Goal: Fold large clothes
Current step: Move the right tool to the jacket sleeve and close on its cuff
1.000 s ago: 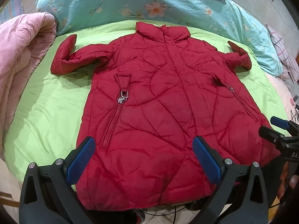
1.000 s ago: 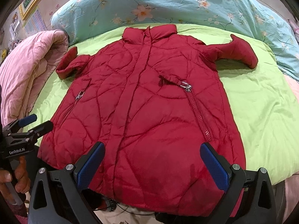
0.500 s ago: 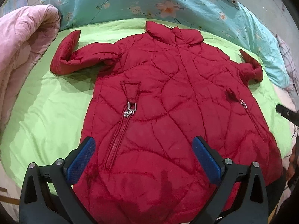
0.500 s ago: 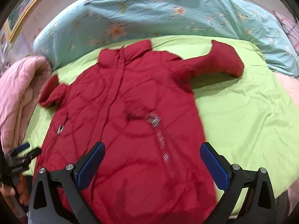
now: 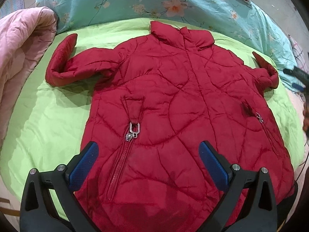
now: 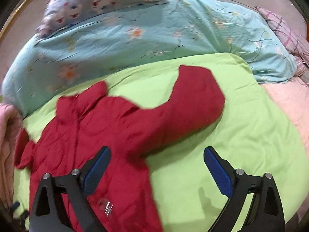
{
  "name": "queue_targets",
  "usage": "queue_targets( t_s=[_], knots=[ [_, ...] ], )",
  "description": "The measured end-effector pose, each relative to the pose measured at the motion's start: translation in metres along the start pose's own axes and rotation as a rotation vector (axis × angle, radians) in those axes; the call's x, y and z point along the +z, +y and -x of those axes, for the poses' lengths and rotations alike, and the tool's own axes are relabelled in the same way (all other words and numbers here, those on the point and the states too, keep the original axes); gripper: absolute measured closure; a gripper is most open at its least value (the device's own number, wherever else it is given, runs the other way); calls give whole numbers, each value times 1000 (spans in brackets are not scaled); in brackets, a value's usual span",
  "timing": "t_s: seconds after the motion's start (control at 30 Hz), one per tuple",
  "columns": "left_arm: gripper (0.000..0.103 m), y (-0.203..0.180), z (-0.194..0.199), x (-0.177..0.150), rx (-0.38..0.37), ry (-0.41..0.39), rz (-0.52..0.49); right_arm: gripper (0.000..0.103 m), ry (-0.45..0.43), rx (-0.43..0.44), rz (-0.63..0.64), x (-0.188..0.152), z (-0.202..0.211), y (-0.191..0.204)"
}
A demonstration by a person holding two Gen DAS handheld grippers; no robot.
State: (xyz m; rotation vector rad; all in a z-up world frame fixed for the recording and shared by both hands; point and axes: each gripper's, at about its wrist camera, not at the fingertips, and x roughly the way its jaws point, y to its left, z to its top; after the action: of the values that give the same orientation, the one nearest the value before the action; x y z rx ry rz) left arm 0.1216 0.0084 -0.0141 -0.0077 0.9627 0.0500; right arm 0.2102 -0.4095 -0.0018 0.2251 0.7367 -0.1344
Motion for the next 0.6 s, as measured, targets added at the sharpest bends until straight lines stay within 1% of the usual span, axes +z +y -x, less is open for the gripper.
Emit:
queue_targets(
  t_s=[0.2,0.27,0.4,0.5,0.53,0.57,0.6],
  knots=[
    [0,-6,-21,9,0,40,-6,15,7,-85,-4,64,-59,-7],
    [0,-8,-27,11,1,49,-7,16,7,-107,-3,78,-74,-14],
    [0,-9,-41,14,2,78,-4,19,59,-177,-17,109,-125,-28],
    [0,-11,-51,16,3,96,-5,22,110,-234,-8,120,-159,-35],
    [0,-12,-55,17,3,102,-5,28,122,-257,-3,121,-166,-37],
    [0,-12,-57,17,2,106,-5,37,133,-278,-3,121,-173,-40],
    [0,-13,-60,18,-1,112,-5,43,141,-296,-8,122,-179,-44]
  ],
)
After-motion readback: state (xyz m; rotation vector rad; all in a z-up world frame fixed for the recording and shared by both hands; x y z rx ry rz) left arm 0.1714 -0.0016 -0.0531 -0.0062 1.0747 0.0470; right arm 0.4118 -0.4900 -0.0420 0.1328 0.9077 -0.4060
